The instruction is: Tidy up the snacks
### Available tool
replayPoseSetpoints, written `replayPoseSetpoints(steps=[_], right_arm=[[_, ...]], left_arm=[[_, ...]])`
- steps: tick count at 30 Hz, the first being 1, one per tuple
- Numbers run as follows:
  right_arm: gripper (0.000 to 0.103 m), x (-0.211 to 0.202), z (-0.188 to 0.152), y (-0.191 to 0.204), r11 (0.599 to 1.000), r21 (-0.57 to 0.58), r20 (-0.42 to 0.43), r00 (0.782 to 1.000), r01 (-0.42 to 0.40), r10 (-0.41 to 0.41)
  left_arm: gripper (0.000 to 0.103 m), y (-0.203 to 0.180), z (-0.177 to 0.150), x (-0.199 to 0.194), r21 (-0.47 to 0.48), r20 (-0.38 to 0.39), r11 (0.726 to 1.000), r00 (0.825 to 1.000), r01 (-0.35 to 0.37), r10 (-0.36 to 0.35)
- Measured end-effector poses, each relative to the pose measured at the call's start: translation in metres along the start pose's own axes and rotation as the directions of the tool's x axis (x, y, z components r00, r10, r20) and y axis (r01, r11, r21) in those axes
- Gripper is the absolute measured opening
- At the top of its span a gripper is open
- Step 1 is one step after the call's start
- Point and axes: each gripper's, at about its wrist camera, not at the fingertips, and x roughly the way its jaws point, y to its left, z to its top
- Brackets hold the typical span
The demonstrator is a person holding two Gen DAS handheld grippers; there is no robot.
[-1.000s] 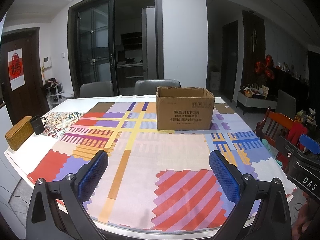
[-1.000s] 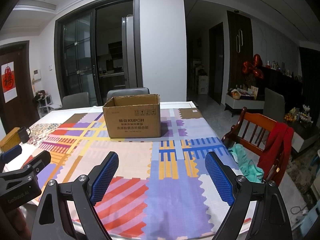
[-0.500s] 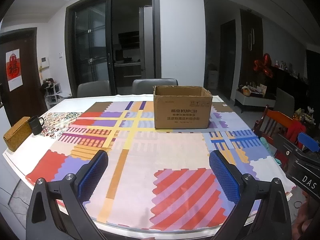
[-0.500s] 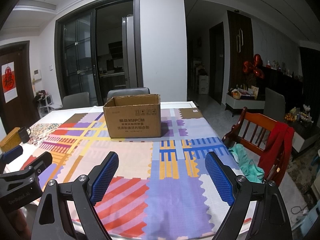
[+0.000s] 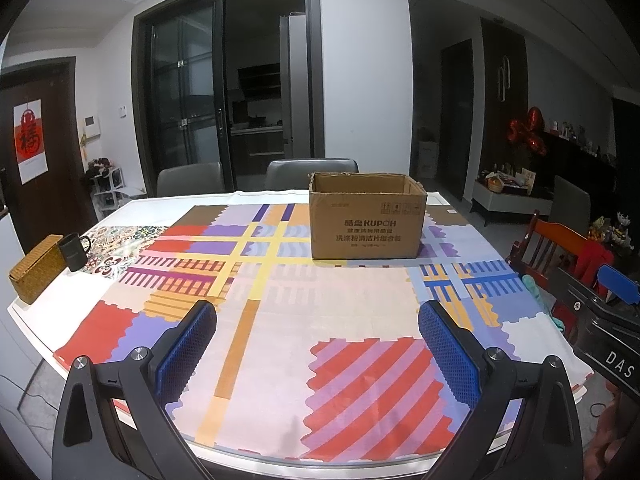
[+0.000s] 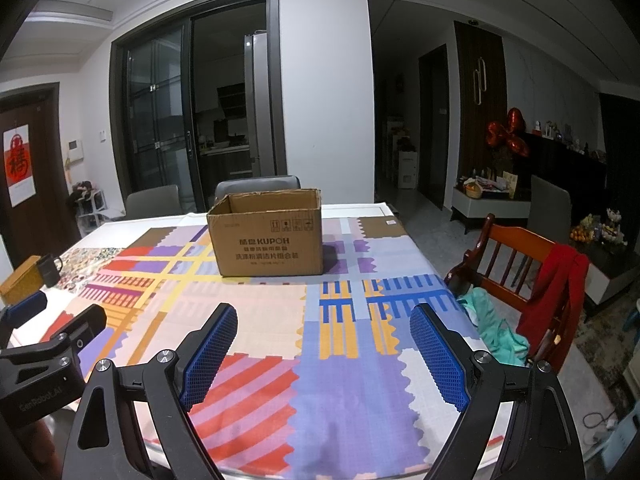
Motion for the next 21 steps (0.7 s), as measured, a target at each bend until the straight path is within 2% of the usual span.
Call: replayPoseSetpoints(steps=[21], right_arm=[[0.089,0.0004,-0.0002,-0.0009,1.000,0.003,0.000,1.000,-0.001,0.001]], left_arm=[[0.103,0.0005,0.0006,0.0007,0.000,-0.002,1.000,1.000,0.003,-0.003]])
